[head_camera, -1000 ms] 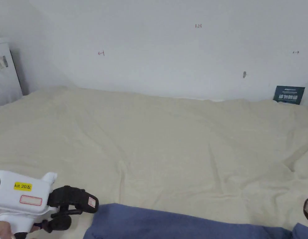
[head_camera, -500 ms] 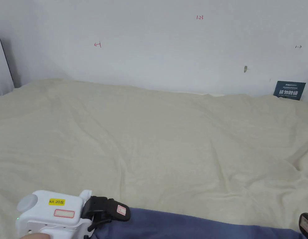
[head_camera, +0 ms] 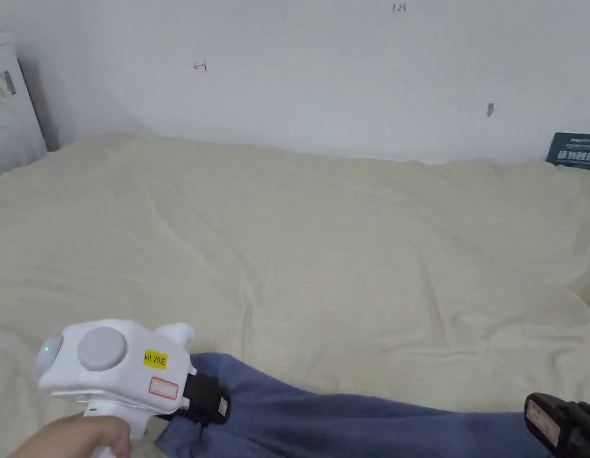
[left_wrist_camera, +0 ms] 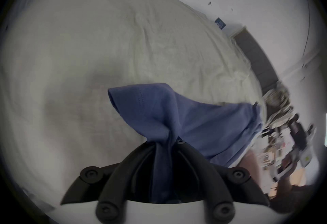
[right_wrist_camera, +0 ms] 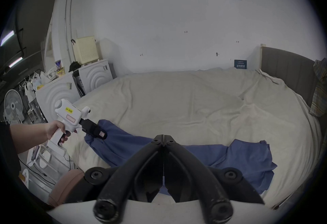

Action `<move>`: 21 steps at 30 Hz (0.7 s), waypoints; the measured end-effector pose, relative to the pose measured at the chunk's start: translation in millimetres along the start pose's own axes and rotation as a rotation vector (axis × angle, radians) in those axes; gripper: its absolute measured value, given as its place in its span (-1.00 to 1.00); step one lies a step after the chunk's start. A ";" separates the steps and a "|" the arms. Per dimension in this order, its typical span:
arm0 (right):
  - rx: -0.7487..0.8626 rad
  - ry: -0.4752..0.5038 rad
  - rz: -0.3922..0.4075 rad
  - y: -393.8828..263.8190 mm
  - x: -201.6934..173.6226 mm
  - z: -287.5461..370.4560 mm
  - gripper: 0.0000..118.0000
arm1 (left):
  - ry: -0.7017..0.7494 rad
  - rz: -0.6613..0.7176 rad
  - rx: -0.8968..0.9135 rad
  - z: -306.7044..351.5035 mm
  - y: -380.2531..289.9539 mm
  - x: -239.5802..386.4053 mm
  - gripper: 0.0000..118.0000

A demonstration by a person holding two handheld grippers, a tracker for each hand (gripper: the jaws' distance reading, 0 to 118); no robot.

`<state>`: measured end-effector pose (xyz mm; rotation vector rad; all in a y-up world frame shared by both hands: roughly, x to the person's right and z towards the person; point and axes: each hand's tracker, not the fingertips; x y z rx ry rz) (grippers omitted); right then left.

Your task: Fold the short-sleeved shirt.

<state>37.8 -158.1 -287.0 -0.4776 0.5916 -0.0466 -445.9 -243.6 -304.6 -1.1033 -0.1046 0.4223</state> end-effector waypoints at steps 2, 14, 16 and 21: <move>0.009 0.004 -0.010 0.3 3.8 -0.8 -1.00 | 0.106 -0.021 0.005 21.9 -2.2 0.0 -0.82; 0.016 0.002 -0.055 -11.0 27.6 14.4 -1.00 | 0.258 -0.070 -0.040 47.3 11.5 78.5 -0.82; 0.009 -0.003 -0.064 -14.1 32.7 19.6 -1.00 | 0.146 -0.085 -0.075 19.4 14.8 117.2 -0.81; -0.003 -0.027 -0.079 -19.0 45.0 32.8 -1.00 | -0.173 -0.080 -0.160 -49.6 27.9 171.8 1.00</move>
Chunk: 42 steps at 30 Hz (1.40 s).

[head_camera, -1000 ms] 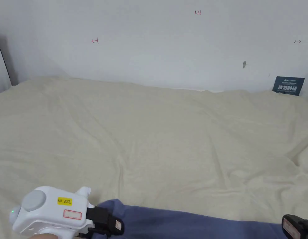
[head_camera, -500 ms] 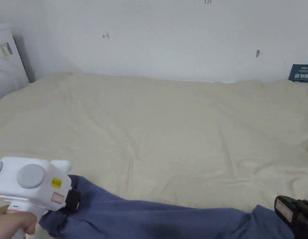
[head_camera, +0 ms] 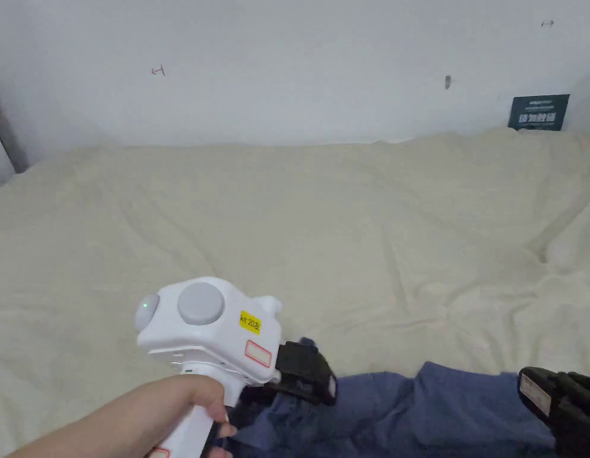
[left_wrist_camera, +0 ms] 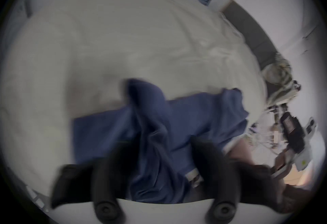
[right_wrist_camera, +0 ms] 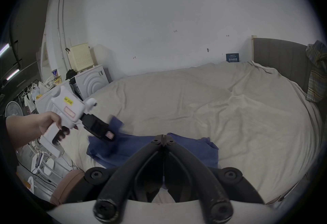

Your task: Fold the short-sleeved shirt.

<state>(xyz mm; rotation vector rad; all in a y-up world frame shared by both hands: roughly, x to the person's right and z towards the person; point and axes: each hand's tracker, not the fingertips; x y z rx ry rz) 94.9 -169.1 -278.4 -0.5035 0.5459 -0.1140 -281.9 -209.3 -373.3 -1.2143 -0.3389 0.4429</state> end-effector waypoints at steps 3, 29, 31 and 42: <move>-0.001 -0.019 -0.006 -1.1 6.1 7.2 -1.00 | -0.095 0.045 0.007 -11.8 4.1 10.3 0.95; -0.053 -0.037 -0.060 -8.2 15.2 7.4 -1.00 | 0.096 -0.126 0.013 -55.4 -22.2 21.2 -1.00; -0.062 -0.042 -0.054 -8.1 15.4 5.9 -1.00 | 0.045 -0.125 0.013 -54.4 -21.5 26.5 -1.00; -0.056 -0.002 -0.044 2.4 -2.2 -4.6 -1.00 | -0.294 0.068 0.125 28.3 -41.1 -37.6 -0.99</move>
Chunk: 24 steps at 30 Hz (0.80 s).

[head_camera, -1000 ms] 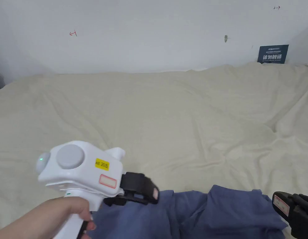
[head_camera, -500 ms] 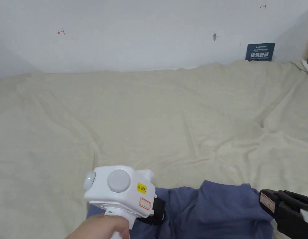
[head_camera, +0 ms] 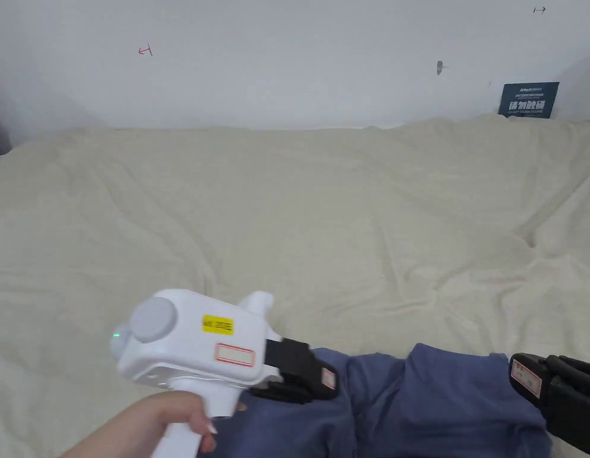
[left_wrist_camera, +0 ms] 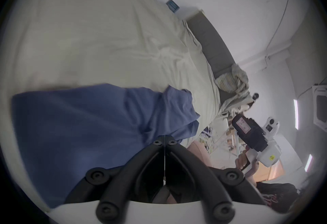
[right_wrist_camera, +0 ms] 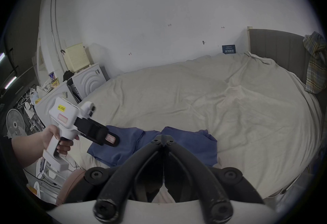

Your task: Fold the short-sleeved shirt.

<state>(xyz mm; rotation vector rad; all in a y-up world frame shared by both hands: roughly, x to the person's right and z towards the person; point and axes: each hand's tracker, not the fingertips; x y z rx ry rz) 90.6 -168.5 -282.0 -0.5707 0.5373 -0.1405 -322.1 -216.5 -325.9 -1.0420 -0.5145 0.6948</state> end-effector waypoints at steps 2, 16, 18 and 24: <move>-0.008 0.005 0.011 -0.2 -3.7 -2.2 -1.00 | 0.085 0.001 0.044 30.9 -0.2 -19.8 -0.78; -0.059 0.020 0.067 -5.4 -25.7 -9.7 -1.00 | -0.237 0.316 -0.002 44.3 -25.3 -141.1 1.00; -0.067 0.017 0.069 -4.6 -26.1 -10.8 -1.00 | -0.347 0.285 0.035 25.2 -21.4 -131.1 1.00; -0.066 0.004 0.035 -2.2 -21.2 -12.6 -1.00 | -0.273 0.234 0.007 -14.5 -9.7 -85.9 1.00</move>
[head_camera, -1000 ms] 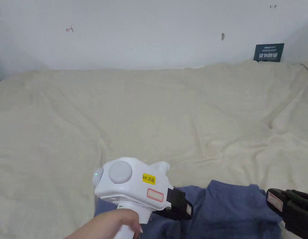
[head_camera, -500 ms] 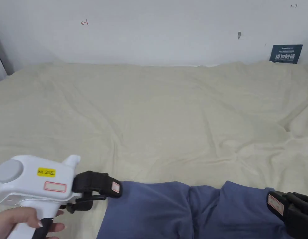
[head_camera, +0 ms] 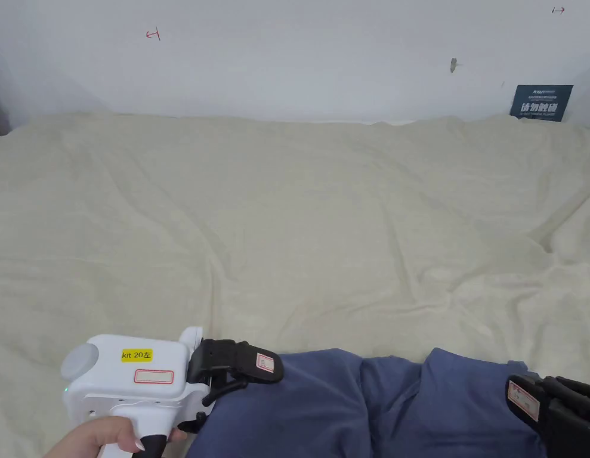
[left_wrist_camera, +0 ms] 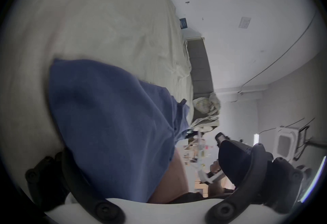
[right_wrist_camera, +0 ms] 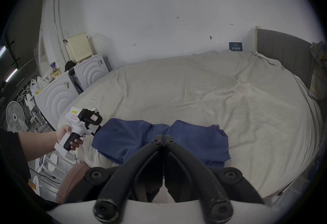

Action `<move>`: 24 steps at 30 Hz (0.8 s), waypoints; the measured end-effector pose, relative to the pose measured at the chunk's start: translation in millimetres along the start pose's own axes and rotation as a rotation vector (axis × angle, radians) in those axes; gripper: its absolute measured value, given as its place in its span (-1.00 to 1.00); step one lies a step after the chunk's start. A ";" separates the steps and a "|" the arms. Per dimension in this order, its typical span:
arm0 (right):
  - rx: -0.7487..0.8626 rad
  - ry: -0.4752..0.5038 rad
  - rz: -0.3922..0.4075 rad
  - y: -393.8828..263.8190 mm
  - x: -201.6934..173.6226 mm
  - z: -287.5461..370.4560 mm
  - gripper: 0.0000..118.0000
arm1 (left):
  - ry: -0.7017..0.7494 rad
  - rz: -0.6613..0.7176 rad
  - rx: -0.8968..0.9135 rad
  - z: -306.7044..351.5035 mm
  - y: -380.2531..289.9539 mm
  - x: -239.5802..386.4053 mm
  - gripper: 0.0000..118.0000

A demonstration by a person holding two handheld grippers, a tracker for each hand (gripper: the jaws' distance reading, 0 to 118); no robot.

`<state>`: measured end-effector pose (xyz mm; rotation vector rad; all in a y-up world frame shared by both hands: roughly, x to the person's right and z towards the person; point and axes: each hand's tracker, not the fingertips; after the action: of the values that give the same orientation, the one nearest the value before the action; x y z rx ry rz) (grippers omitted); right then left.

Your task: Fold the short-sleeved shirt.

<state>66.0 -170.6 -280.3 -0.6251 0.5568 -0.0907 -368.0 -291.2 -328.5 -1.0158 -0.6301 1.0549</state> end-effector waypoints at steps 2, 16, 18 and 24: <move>-0.002 0.000 -0.011 0.3 1.3 -0.2 -1.00 | 0.111 -0.084 0.044 21.5 6.7 -13.1 0.82; 0.010 0.048 -0.056 -2.1 15.6 -7.5 -1.00 | 1.191 -0.436 0.096 77.5 0.4 87.6 -0.80; 0.014 0.055 -0.060 -2.5 18.7 -6.9 -1.00 | 1.301 -0.597 0.079 76.4 -4.9 105.2 -0.80; 0.040 0.031 -0.045 -4.3 33.5 4.7 -1.00 | 0.994 -0.521 0.016 12.9 -10.7 149.8 -0.80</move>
<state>97.3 -179.7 -290.2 -0.5979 0.5697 -0.1541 -315.6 -150.2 -318.8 -1.1269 -0.0397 0.0326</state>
